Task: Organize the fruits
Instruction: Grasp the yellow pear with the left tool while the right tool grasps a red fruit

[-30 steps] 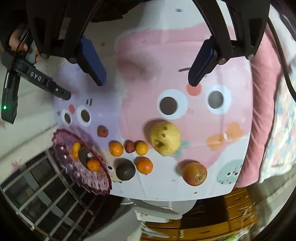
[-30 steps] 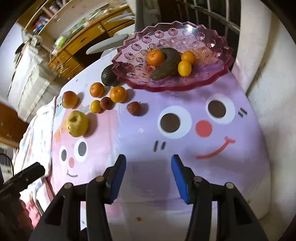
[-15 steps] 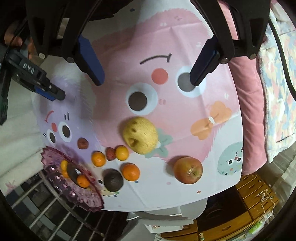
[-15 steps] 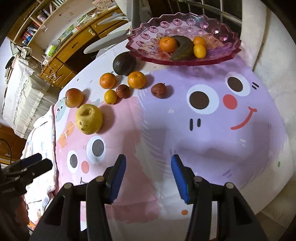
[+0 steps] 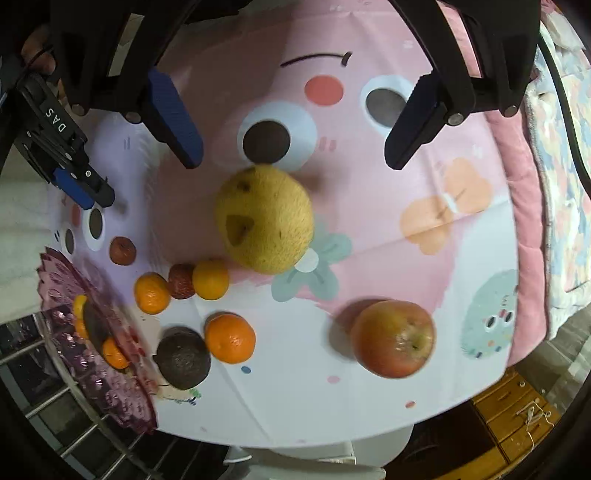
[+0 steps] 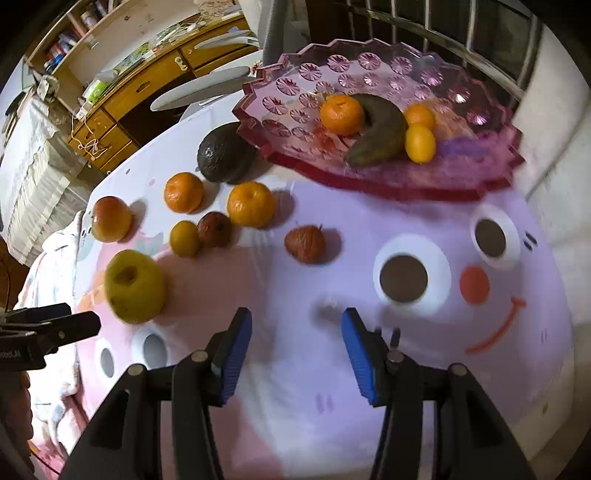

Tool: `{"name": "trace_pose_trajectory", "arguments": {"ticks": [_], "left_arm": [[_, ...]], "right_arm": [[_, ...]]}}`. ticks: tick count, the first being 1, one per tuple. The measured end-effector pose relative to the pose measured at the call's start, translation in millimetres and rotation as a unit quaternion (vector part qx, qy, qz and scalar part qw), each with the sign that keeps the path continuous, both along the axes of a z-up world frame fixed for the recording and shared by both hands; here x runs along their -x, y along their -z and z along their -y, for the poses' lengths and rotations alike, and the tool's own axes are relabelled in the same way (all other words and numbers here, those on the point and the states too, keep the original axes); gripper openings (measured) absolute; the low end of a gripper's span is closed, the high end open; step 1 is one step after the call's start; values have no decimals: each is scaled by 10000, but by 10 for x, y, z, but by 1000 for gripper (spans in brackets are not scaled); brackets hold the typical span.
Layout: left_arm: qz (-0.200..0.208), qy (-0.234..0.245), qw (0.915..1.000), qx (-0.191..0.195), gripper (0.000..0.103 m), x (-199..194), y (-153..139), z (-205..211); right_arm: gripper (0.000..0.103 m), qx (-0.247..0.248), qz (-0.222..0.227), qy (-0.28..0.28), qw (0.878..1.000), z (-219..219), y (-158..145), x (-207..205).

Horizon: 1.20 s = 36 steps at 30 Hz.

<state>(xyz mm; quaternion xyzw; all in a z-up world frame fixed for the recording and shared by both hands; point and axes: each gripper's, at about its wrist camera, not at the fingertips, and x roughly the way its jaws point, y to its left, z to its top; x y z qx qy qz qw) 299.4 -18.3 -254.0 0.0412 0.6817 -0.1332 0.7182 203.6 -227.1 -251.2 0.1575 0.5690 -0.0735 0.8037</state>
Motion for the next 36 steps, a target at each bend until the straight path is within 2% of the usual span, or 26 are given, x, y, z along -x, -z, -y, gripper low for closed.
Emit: {"name": "trace_pose_trajectory", "arguments": {"ticks": [9, 12, 15, 19, 23, 28, 31, 36], "left_arm": [[-163, -64, 9997, -144, 99, -178, 316, 111], [-182, -31, 9998, -87, 99, -210, 365, 158], [-119, 62, 9996, -230, 99, -232, 419, 210], [-164, 68, 9997, -172, 99, -270, 490, 246], [-78, 193, 9991, -357, 98, -293, 571, 329], [-137, 300, 9992, -217, 86, -310, 623, 395], [-184, 378, 9991, -108, 72, -311, 616, 422], [-155, 426, 9987, -217, 69, -254, 620, 490]], "right_arm": [[51, 371, 218, -370, 9984, 1, 260, -243], [51, 597, 411, -539, 9959, -48, 274, -288], [51, 553, 428, -621, 9956, -64, 301, -344], [51, 638, 519, -663, 9944, -87, 315, -394], [49, 830, 543, -788, 9919, -109, 342, -415], [40, 920, 546, -844, 9907, -104, 385, -412], [33, 929, 579, -839, 9905, -93, 389, -409], [32, 895, 642, -909, 9897, -130, 349, -391]]}}
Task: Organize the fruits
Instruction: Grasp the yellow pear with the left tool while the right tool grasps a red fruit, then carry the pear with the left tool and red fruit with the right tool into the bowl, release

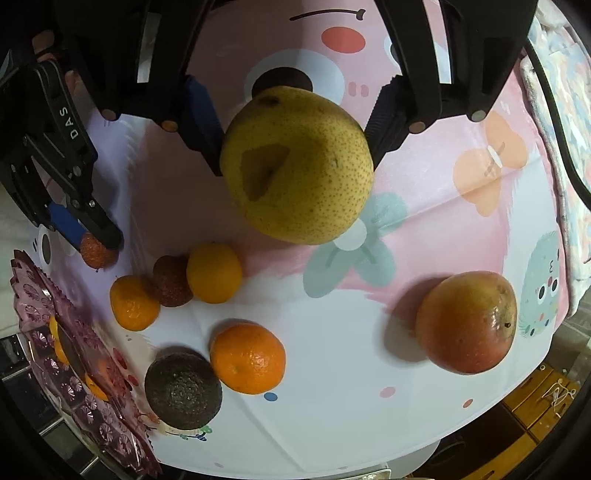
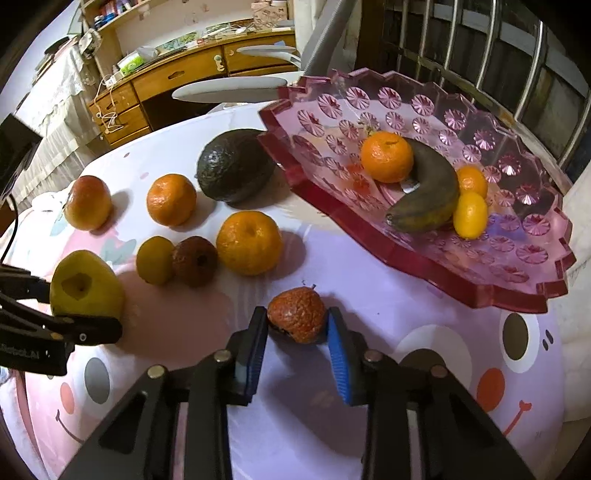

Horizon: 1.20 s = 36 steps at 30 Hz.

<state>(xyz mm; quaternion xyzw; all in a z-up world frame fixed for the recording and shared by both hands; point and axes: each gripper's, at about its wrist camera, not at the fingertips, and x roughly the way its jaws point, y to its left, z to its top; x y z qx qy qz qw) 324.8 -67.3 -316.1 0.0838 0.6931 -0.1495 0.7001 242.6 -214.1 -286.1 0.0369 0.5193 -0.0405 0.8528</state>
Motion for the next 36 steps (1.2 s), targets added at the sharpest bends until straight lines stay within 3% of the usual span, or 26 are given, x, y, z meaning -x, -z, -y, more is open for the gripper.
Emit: {"name": "trace_pose_trajectory", "arguments": {"ticks": [3, 9, 22, 25, 36], "left_arm": [[-70, -7, 9998, -189, 69, 68, -39, -53], [23, -59, 9999, -111, 69, 296, -287, -214], [678, -187, 9974, 182, 69, 874, -1332, -765], [767, -224, 9964, 269, 69, 953, -1440, -854], [1136, -465, 9915, 433, 69, 1137, -1814, -690]], "right_arm": [[32, 70, 31, -91, 9999, -65, -42, 22], [32, 47, 176, -149, 9997, -184, -280, 98], [32, -8, 796, -190, 9966, -530, -1018, 550], [32, 57, 945, -140, 9954, -539, -1152, 688], [32, 148, 1231, -219, 9920, -319, -1460, 946]]}}
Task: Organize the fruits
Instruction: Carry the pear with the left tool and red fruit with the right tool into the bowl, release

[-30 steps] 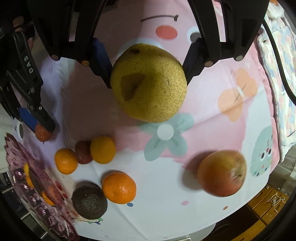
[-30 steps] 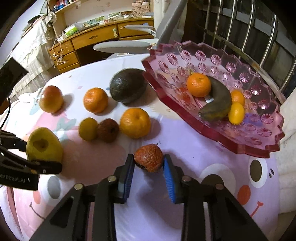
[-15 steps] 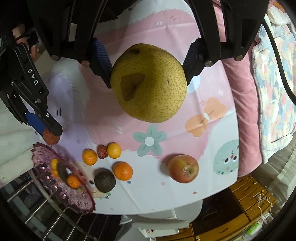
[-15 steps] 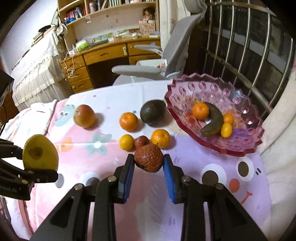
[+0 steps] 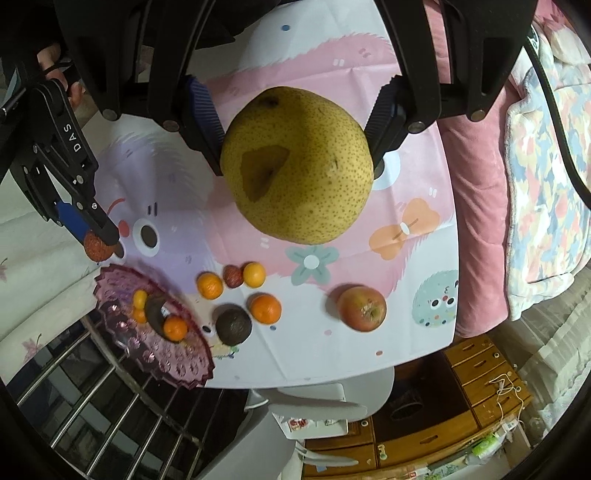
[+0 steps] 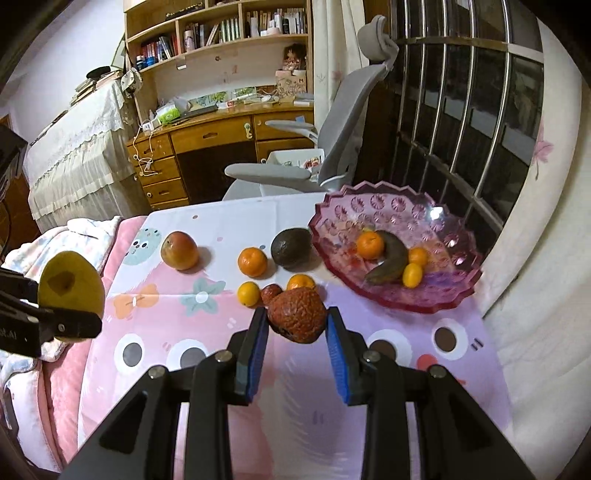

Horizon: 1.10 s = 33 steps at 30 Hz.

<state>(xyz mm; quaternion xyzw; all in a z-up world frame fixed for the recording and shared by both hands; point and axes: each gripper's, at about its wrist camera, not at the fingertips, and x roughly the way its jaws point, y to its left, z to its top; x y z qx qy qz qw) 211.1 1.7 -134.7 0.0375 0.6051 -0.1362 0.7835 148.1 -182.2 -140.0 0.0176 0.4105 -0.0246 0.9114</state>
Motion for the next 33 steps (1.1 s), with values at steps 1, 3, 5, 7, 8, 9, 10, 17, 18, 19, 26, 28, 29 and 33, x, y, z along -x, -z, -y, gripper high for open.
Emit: {"name": "trace_pose_trajectory", "arguments": {"ticks": [1, 3, 5, 7, 8, 9, 10, 17, 18, 19, 26, 28, 29, 33], "left_arm": [[29, -37, 10000, 5, 69, -1, -27, 37], [105, -166, 9998, 5, 69, -8, -93, 141], [152, -307, 9994, 43, 69, -26, -140, 245], [210, -416, 9989, 92, 69, -61, -178, 370], [246, -477, 9985, 91, 69, -87, -199, 467], [265, -517, 9983, 96, 69, -105, -210, 529], [286, -554, 9980, 116, 69, -124, -222, 600], [441, -634, 9967, 265, 69, -343, -255, 1214], [438, -608, 9968, 266, 69, -395, -238, 1301], [433, -589, 9970, 258, 69, -430, -226, 1356], [347, -465, 9982, 176, 69, -803, -63, 1893], [310, -409, 9985, 165, 69, -912, 15, 1993], [299, -381, 9987, 161, 69, -968, 58, 2046], [216, -395, 9989, 131, 69, -1169, 257, 2215]], "right_arm": [[32, -9, 18, -31, 10000, 55, -17, 4], [32, -45, 32, -103, 9999, 152, -37, -5], [32, -64, 2, -233, 9997, 300, -49, -37], [32, -37, 0, -358, 9994, 451, -63, -76], [32, -31, 12, -388, 9992, 507, -67, -89], [32, -27, 23, -416, 9991, 609, -72, -116], [32, -30, 17, -426, 9991, 680, -69, -137], [32, -32, -40, -439, 9990, 1278, -8, -300], [32, -33, -56, -432, 9990, 1356, 9, -322], [32, -18, -68, -427, 9991, 1428, 28, -343], [32, 9, -203, -422, 9989, 1842, 182, -497], [32, -35, -260, -438, 9987, 1928, 251, -546], [32, -38, -283, -443, 9986, 1951, 273, -563], [32, -7, -395, -512, 9979, 2038, 393, -643]]}}
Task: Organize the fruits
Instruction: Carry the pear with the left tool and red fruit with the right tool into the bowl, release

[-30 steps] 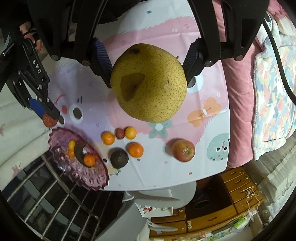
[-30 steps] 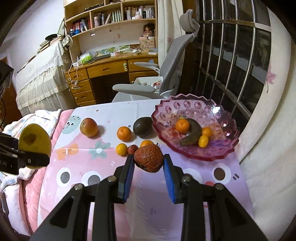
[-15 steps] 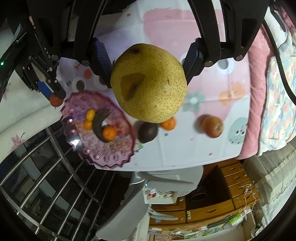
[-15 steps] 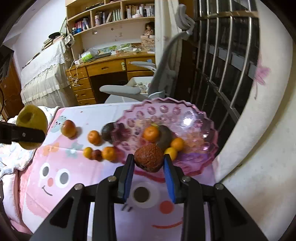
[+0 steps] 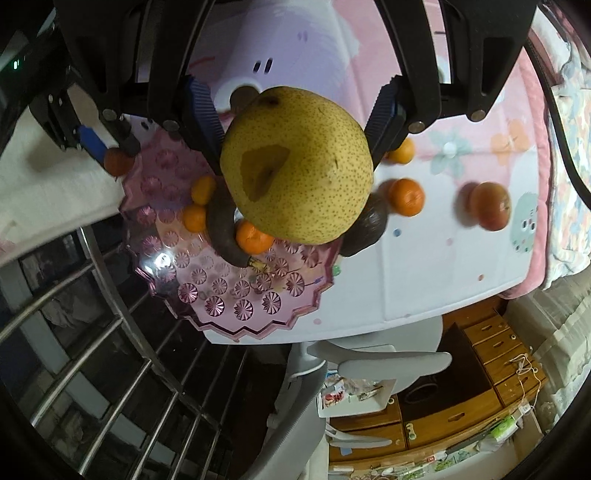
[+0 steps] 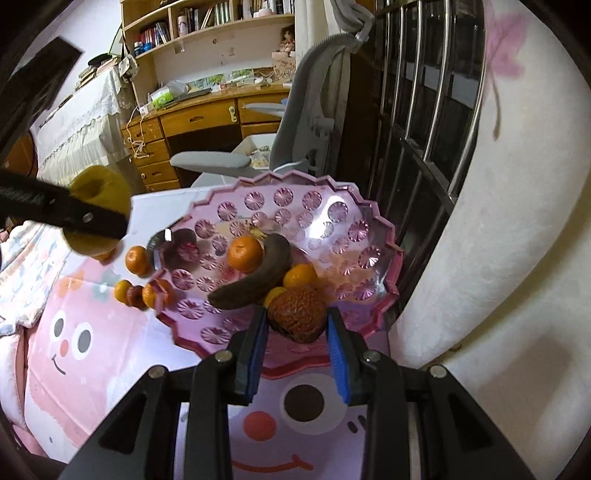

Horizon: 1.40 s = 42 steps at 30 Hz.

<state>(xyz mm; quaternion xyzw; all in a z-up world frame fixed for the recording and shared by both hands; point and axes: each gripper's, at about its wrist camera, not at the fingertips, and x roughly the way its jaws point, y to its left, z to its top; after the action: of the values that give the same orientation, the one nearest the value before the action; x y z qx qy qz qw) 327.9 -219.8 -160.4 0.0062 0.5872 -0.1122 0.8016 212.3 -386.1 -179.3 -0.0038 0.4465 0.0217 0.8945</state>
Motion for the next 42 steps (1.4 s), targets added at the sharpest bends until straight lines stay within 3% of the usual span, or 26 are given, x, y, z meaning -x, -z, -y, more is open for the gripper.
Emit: {"name": "trace_pose_trajectory", "arguments": {"ticks": [5, 11, 23, 28, 30, 33, 42], "left_arm": [[-114, -21, 9999, 52, 69, -209, 264, 161], [-346, 8, 9993, -150, 69, -369, 550, 313], [-500, 85, 9985, -219, 69, -486, 763, 376], [-467, 90, 9988, -130, 72, -481, 721, 352], [-188, 85, 9998, 19, 82, -453, 601, 325], [157, 129, 9998, 26, 83, -408, 407, 295], [271, -208, 9989, 314, 86, -200, 153, -89]], "right_arm": [[32, -90, -193, -60, 9998, 88, 165, -120], [32, -190, -402, -97, 9990, 127, 297, -195], [32, -257, -486, -235, 9982, 118, 359, -258], [34, -287, -585, -222, 9976, 108, 374, -270], [42, -319, -575, -233, 9976, 103, 359, -262], [48, -322, -529, -225, 9978, 84, 321, -246], [49, -529, -571, -171, 9968, -8, 231, -205]]}}
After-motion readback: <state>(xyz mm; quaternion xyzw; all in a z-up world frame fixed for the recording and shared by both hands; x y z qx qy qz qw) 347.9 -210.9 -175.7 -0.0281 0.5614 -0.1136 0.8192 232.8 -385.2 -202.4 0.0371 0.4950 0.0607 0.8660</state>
